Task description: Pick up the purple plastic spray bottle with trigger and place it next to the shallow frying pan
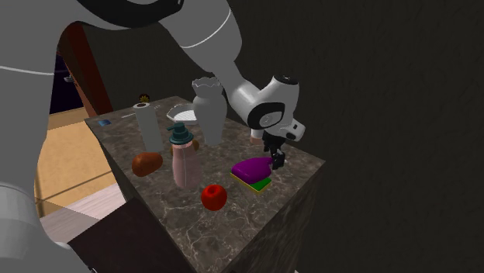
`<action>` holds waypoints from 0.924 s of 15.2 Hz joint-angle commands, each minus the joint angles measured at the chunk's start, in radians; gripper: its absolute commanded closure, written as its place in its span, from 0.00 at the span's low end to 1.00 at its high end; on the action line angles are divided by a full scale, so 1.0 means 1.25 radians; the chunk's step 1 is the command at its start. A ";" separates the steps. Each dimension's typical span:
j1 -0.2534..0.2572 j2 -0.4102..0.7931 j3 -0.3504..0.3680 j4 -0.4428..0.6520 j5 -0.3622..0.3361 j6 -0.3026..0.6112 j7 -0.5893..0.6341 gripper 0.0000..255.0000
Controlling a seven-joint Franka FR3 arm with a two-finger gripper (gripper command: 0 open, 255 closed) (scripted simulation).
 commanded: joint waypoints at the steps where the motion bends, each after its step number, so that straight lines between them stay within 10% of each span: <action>1: -0.001 0.003 0.000 0.001 0.001 0.002 -0.001 0.00; 6: -0.001 0.003 0.000 0.001 0.001 0.002 -0.001 0.00; 7: -0.001 0.003 0.000 0.001 0.001 0.002 -0.001 1.00; 14: -0.001 0.002 0.000 0.001 0.001 0.002 -0.001 1.00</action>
